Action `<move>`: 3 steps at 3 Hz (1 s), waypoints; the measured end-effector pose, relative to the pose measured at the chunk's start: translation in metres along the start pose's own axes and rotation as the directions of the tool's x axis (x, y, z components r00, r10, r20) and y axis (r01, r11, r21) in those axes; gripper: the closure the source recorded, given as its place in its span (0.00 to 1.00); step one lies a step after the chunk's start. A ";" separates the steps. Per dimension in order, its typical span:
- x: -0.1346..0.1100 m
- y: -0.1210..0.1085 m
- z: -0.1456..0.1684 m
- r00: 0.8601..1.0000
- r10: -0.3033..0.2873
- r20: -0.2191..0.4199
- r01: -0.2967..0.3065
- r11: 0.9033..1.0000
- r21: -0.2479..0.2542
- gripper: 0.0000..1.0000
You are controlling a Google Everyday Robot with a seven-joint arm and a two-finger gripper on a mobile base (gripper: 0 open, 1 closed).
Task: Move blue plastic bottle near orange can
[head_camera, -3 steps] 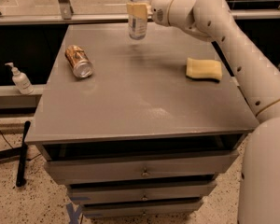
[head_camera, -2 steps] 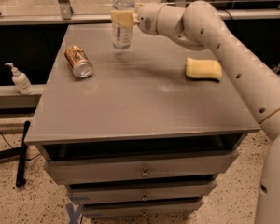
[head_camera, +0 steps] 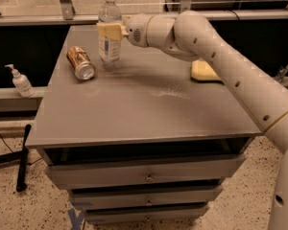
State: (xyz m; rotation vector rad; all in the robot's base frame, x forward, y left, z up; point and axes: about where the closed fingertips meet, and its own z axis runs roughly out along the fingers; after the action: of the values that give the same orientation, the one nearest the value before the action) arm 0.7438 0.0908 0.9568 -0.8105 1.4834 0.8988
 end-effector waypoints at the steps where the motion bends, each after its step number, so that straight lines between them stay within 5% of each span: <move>1: 0.004 0.016 0.009 1.000 -0.017 -0.006 0.017 0.999 -0.041 1.00; 3: 0.008 0.033 0.015 0.994 -0.105 -0.008 0.104 0.990 -0.095 0.60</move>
Offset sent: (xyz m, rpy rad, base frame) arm -0.0237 0.0268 -0.0046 -0.0499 -0.1003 0.1050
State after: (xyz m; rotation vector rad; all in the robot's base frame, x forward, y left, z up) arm 0.7211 0.1195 0.9508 -0.9565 1.4040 0.8912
